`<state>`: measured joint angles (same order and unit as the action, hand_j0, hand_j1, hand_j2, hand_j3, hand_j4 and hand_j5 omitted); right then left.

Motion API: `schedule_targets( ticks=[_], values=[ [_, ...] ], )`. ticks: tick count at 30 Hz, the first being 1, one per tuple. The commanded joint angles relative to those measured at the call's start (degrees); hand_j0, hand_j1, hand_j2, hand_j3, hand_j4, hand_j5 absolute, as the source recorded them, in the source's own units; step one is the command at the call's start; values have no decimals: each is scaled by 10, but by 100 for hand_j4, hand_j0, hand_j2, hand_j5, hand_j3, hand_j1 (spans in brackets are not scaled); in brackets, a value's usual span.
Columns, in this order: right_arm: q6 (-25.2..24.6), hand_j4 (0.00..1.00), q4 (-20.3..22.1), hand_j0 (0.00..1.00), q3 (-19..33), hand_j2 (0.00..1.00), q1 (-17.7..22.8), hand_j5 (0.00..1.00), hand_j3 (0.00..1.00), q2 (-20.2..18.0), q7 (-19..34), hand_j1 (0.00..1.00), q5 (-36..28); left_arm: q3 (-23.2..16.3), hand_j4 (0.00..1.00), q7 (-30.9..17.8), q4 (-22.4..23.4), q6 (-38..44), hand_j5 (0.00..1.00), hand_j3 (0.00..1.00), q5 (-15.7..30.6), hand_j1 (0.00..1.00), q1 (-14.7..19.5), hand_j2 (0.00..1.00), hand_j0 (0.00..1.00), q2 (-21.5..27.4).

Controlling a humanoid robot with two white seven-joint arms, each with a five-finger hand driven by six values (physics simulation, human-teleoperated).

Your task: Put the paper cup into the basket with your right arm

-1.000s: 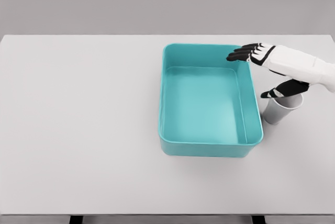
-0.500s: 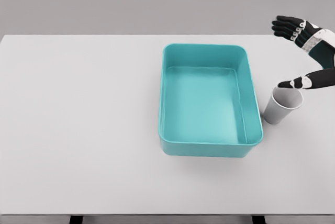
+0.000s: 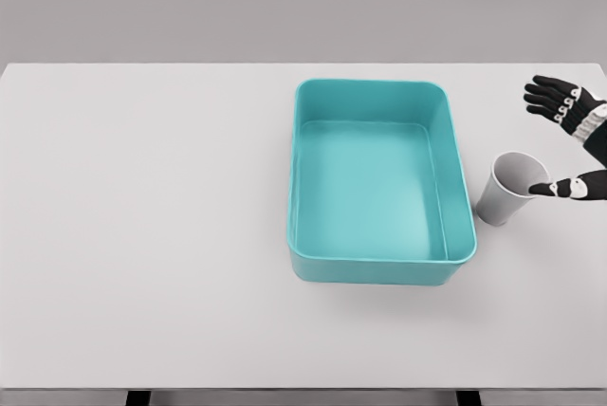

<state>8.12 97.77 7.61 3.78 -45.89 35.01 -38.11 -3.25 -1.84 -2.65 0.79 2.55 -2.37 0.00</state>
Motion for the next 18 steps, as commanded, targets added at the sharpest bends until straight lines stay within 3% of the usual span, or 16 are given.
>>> schedule_targets(
  ticks=[1, 5, 7, 9, 18],
  values=[
    [-5, 100, -7, 100, 29, 100, 0, 100, 100, 25, 0, 100, 7, 0, 100, 0, 0, 0, 100, 100, 0, 100, 0, 100, 100, 0],
    [-3, 100, -7, 100, 38, 100, 11, 100, 100, 55, 0, 100, 5, 0, 100, 0, 0, 0, 100, 100, 0, 100, 0, 100, 100, 0],
    [-2, 100, -9, 100, 44, 100, 11, 100, 100, 56, 0, 100, 16, 0, 100, 0, 0, 0, 100, 100, 0, 100, 0, 100, 100, 0],
    [-4, 100, -8, 100, 45, 100, 11, 100, 100, 56, 0, 100, 70, 0, 100, 0, 0, 0, 100, 100, 0, 100, 0, 100, 100, 0],
    [-1, 100, -16, 100, 44, 100, 34, 100, 100, 57, 0, 100, 74, 0, 100, 0, 0, 0, 100, 100, 0, 100, 0, 100, 100, 0]
  ],
)
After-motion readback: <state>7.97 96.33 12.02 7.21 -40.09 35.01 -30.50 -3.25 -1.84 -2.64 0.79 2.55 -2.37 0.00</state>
